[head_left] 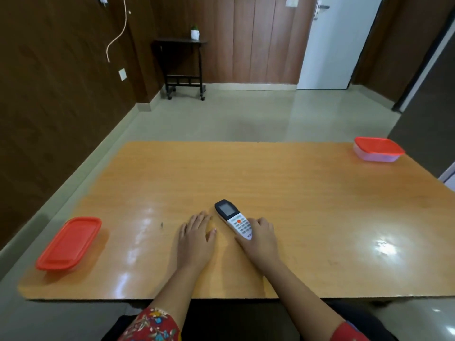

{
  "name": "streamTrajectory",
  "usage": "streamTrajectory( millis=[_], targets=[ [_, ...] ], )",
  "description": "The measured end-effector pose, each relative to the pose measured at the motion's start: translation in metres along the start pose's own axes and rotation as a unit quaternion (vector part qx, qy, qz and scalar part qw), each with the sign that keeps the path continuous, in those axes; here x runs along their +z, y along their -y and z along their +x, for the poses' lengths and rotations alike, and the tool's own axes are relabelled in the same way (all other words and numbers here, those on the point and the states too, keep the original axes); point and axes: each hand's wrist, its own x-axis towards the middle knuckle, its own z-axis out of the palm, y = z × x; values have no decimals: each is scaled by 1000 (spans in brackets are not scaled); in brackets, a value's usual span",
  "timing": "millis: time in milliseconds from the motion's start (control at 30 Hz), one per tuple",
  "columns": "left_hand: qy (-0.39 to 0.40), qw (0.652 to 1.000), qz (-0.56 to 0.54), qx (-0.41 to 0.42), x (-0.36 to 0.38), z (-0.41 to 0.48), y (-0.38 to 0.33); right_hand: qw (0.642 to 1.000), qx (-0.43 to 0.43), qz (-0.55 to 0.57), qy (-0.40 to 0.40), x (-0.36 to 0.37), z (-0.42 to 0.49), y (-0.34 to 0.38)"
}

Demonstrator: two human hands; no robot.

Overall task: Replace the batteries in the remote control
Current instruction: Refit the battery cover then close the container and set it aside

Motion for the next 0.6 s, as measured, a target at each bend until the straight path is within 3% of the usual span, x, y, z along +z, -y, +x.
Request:
streamTrajectory(
  millis=[167,333,600],
  targets=[
    [-8,1000,20,-13,0,1,-2,985,89,71,-130,-6,32,-14],
    [-10,1000,13,-15,1,1,-2,970,134,128,-155,-10,67,-11],
    [-11,1000,8,-18,0,1,-4,967,157,102,-172,-2,89,-8]
  ],
)
